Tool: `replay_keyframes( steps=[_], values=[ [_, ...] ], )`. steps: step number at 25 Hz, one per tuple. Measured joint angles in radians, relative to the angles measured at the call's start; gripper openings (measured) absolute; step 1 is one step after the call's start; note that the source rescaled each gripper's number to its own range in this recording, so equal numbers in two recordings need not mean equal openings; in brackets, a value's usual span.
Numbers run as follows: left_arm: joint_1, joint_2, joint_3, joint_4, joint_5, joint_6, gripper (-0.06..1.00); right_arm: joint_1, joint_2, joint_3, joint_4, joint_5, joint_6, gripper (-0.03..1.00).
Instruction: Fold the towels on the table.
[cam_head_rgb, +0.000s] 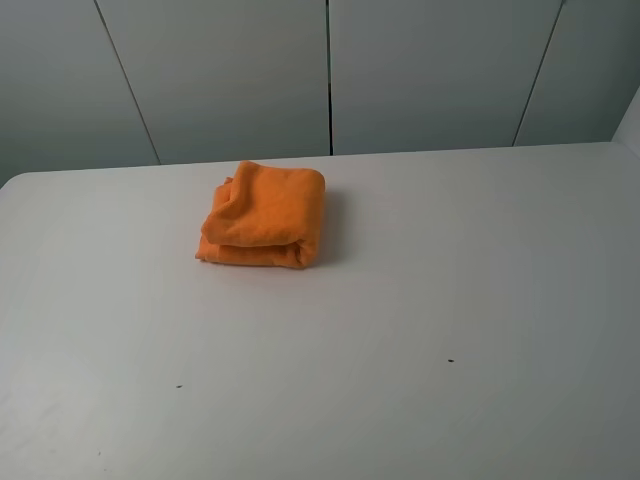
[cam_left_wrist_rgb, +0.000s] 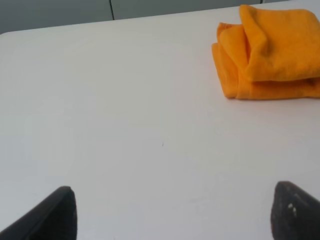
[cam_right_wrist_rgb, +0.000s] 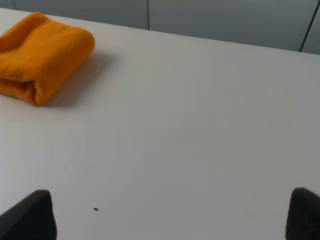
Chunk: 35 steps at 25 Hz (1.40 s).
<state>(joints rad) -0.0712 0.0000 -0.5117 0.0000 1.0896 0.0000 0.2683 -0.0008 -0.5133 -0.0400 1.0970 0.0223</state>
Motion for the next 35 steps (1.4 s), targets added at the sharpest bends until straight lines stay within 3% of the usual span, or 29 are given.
replay_keyframes(
  steps=[6, 11, 35],
  values=[
    [0.007, 0.0, 0.0, 0.0, 0.0, 0.0, 0.99, -0.237, 0.0, 0.0, -0.006, 0.0, -0.007, 1.0],
    [0.069, 0.0, 0.0, 0.0, 0.0, 0.0, 0.99, -0.396, 0.0, 0.0, -0.021, 0.0, -0.007, 1.0],
    [0.071, 0.0, 0.0, 0.0, 0.0, 0.0, 0.99, -0.383, 0.0, 0.0, -0.017, 0.0, -0.004, 1.0]
  ],
)
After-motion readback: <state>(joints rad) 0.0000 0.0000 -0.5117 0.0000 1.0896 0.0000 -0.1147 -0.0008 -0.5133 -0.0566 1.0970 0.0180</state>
